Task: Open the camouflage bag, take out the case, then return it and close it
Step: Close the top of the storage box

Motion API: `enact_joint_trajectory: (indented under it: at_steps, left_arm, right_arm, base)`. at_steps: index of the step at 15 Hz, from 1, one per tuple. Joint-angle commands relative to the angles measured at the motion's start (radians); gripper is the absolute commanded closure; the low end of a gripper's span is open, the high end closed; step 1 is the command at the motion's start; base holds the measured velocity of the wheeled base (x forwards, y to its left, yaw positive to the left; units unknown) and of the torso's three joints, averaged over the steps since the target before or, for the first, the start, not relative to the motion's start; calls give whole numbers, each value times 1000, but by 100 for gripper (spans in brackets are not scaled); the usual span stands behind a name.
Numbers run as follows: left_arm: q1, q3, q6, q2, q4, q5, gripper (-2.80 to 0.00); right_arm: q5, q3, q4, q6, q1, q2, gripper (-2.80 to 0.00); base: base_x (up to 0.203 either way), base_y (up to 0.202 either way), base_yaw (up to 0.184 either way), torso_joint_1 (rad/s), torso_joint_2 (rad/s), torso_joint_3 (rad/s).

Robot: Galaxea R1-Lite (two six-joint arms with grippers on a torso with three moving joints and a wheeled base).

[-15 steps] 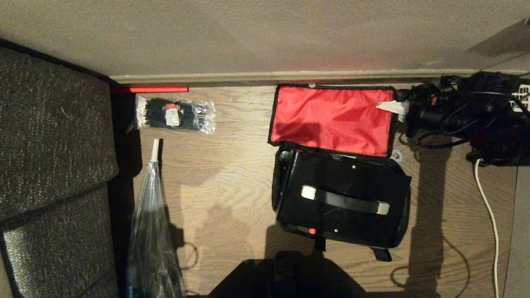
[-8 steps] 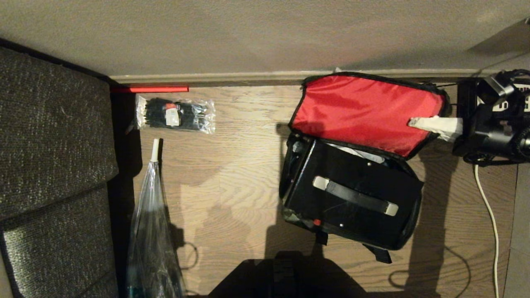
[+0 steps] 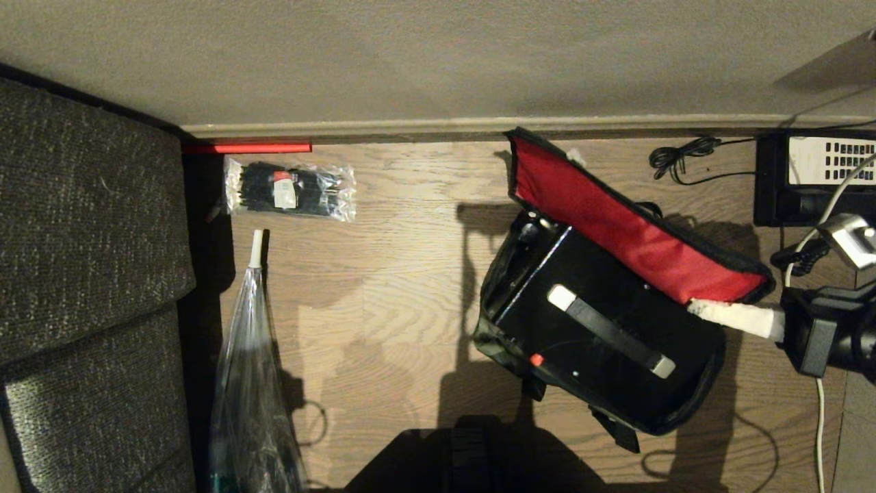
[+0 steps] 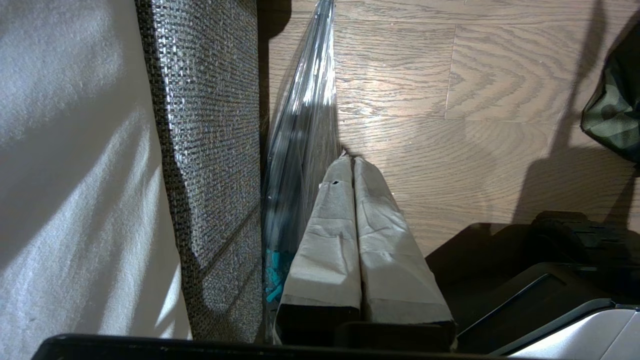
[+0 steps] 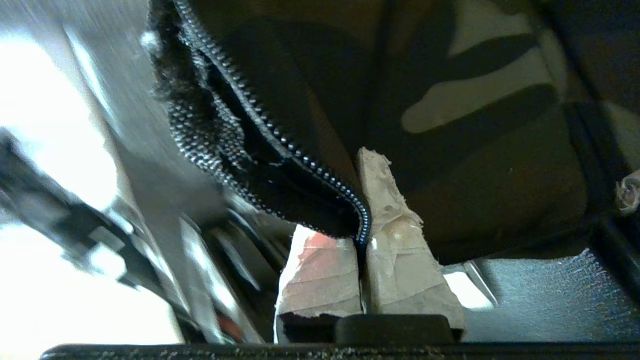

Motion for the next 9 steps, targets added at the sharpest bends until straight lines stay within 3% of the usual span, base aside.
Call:
enact_joint_trajectory:
  at_steps: [1, 3, 6, 7, 9]
  left_arm:
    - [0, 3, 0, -2, 0, 1, 0]
    - [0, 2, 0, -2, 0, 1, 0]
    - [0, 2, 0, -2, 0, 0, 0]
    - [0, 3, 0, -2, 0, 1, 0]
    - [0, 2, 0, -2, 0, 1, 0]
  right_arm:
    - [6, 92, 56, -366, 0, 9, 0]
    - [3, 114, 161, -529, 0, 33, 0]
    - [-112, 140, 160, -624, -3, 39, 0]
    - [-128, 141, 175, -630, -3, 46, -280]
    - [-124, 139, 178, -662, -1, 53, -280]
  base:
    - [0, 0, 0, 0, 0, 0]
    - [0, 0, 0, 0, 0, 0]
    - [0, 0, 0, 0, 0, 0]
    - [0, 0, 0, 0, 0, 0]
    - [0, 0, 0, 0, 0, 0]
